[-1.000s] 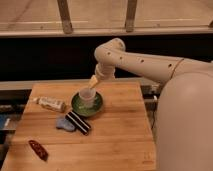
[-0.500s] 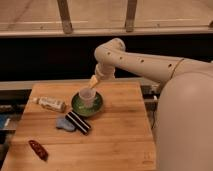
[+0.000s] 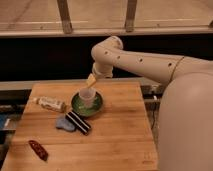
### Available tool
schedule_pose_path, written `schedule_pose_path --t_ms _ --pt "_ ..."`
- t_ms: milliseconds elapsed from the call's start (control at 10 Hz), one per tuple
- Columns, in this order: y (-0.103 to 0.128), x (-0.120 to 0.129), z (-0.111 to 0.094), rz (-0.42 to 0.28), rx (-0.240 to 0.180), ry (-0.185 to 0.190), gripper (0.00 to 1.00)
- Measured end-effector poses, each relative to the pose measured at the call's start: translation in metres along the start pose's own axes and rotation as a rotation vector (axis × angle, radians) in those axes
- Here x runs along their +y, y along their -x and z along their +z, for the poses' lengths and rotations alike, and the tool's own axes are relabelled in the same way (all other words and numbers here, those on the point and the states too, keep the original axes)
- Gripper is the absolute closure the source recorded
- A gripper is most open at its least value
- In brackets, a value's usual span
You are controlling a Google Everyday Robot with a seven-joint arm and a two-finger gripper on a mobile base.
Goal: Place the pepper in the ceramic cup
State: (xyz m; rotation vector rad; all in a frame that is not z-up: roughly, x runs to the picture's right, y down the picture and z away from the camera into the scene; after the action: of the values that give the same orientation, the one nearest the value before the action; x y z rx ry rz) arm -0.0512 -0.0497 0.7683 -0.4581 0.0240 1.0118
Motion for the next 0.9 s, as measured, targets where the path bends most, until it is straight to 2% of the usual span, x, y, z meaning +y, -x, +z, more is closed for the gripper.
schedule_pose_path --t_ms 100,300,400,600,700,900 --pt "0.013 0.023 -0.008 -0.058 -0.014 0.004 0.2" --pt "0.036 0.07 -0.008 -0.169 -0.02 0.017 0.2" --pt "0.049 0.104 -0.003 -0.247 -0.01 0.032 0.2" --pt "0.055 0.16 0.003 -0.36 0.022 0.065 0.2" --pt "0.055 0.167 0.004 -0.377 0.03 0.067 0.2" --pt "0.054 0.162 0.004 -0.371 0.031 0.061 0.2"
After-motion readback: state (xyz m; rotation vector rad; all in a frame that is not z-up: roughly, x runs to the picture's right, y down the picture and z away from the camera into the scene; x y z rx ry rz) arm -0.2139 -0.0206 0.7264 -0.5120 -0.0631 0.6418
